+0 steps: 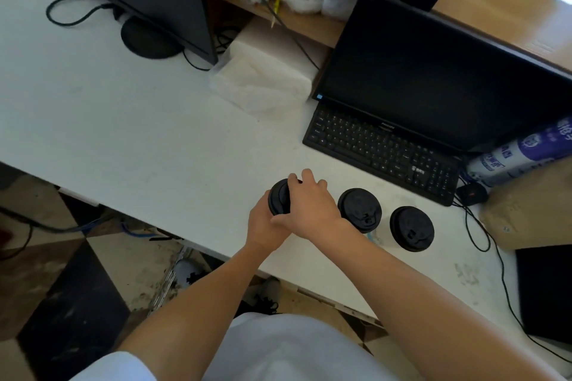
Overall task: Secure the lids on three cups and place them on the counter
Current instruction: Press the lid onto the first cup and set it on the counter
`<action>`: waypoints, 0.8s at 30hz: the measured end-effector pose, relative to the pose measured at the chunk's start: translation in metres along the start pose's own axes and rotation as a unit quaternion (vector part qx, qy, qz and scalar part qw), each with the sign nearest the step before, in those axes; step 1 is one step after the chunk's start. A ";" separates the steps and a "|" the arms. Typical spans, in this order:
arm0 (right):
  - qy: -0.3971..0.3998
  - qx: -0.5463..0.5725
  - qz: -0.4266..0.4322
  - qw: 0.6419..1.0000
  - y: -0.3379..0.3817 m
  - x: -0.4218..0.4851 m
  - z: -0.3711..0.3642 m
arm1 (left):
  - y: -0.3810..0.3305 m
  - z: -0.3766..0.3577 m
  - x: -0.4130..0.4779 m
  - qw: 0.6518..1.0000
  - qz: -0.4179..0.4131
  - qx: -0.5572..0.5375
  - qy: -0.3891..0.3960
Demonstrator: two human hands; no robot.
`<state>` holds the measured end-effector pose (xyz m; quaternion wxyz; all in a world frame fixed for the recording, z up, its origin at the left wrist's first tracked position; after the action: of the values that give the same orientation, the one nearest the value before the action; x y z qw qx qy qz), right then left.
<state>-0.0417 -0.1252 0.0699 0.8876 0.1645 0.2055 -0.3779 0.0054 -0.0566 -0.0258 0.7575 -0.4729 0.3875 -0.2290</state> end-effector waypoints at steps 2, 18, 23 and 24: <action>0.012 -0.006 0.031 0.999 0.001 0.000 -0.001 | -0.002 0.001 -0.001 1.000 -0.007 0.005 -0.002; 0.036 -0.068 0.148 0.986 0.008 -0.002 0.002 | 0.002 0.008 -0.003 0.998 -0.012 0.059 -0.007; 0.037 -0.029 0.136 0.990 0.004 -0.008 -0.001 | -0.001 0.012 -0.008 1.000 -0.001 0.030 0.000; 0.037 -0.030 0.143 0.989 0.005 -0.010 0.000 | -0.002 0.012 -0.008 0.999 0.001 0.032 0.005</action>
<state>-0.0443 -0.1160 0.0752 0.9289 0.1792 0.2235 -0.2347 0.0103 -0.0450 -0.0175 0.7706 -0.4466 0.3841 -0.2432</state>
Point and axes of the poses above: each hand's wrist, its own x-axis towards the middle knuckle, its own z-axis out of the back of the hand, y = z × x, the point moved 7 cm from there along x, towards the middle knuckle, and after that the axes turned 1 degree about -x, right-handed, at the moved point
